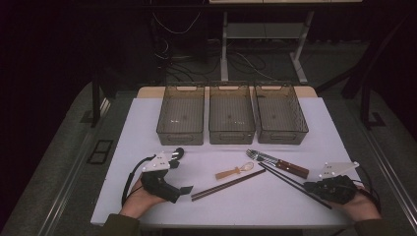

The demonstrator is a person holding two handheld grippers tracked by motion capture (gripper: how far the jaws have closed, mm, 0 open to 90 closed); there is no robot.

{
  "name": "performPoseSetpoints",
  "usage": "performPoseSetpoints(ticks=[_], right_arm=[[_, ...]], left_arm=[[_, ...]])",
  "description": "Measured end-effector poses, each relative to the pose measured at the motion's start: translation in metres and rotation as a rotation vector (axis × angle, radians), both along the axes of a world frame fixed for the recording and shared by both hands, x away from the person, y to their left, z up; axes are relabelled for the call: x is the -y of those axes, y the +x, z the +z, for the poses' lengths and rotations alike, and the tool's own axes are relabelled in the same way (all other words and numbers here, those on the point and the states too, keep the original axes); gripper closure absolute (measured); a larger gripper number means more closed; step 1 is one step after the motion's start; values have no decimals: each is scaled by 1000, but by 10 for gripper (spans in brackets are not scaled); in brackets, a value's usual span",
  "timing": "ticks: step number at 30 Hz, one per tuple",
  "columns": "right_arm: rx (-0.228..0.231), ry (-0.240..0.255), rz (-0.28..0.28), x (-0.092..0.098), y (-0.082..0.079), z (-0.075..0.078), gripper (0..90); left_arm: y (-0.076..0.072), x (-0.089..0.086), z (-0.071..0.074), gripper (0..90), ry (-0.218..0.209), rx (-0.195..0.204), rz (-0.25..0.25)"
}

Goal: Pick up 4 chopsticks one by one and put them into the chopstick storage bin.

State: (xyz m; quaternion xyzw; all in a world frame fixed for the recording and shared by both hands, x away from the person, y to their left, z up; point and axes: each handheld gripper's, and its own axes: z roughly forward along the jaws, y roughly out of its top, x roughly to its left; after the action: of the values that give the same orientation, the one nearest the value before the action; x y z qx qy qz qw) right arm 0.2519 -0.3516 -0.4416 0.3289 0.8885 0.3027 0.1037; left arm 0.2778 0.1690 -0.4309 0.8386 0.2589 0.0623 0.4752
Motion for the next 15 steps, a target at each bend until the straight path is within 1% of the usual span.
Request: performPoseSetpoints(ticks=[3,6,12,15], right_arm=[[1,-2,2,0,0,0,859],[-3,10,6,1,1,0,858],[14,0,16,1,0,0,859],[16,16,21,2,0,0,859]], left_arm=[[0,0,0,0,0,0,0],[0,1,0,0,0,-1,0],[0,1,0,0,0,0,-2],[0,1,0,0,0,-1,-2]])
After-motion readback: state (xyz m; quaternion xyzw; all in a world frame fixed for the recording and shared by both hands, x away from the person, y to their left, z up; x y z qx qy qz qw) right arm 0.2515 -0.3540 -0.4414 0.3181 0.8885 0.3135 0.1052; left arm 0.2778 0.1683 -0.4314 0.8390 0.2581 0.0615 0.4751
